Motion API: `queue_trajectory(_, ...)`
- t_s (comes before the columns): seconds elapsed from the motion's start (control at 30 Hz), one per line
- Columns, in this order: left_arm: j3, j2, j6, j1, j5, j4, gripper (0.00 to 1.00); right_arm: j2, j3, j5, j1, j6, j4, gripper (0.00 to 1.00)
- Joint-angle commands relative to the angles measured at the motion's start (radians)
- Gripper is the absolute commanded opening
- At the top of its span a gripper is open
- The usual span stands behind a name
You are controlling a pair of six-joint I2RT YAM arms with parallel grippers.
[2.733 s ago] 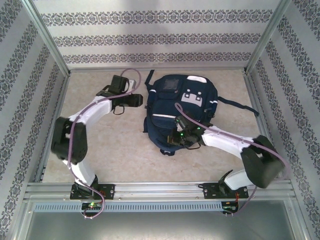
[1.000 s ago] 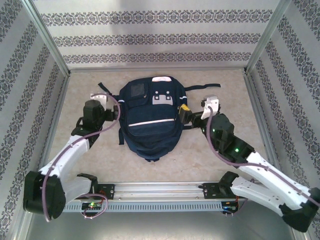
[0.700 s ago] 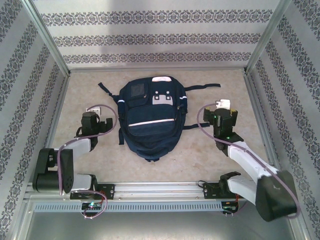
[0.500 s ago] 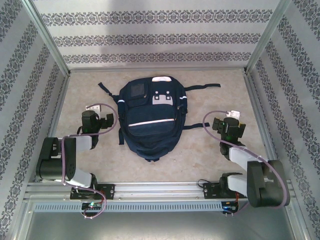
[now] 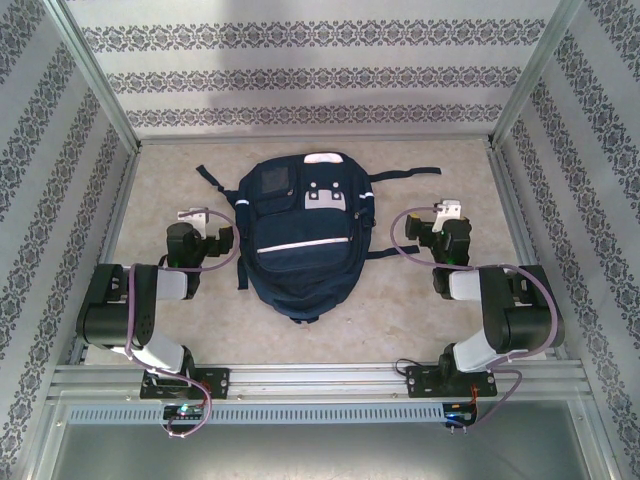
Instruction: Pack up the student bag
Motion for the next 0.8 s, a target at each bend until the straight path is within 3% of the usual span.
queue_trajectory(0.0,0.01,0.006,0.018,-0.008,-0.014,0.045,0.99,-0.019,0.003,-0.029,0.001,-0.024,-0.014,0.98)
queue_trajectory(0.27,0.01,0.005,0.025,-0.022,-0.035,0.041,0.99,-0.015,-0.002,-0.033,0.001,-0.026,0.002,0.98)
queue_trajectory(0.47,0.012,0.005,0.015,-0.021,-0.058,0.038,0.99,-0.013,0.001,-0.141,-0.029,-0.023,0.0,0.98)
queue_trajectory(0.77,0.011,0.003,0.018,-0.022,-0.058,0.041,0.99,-0.014,0.003,-0.114,-0.022,-0.02,-0.005,0.98)
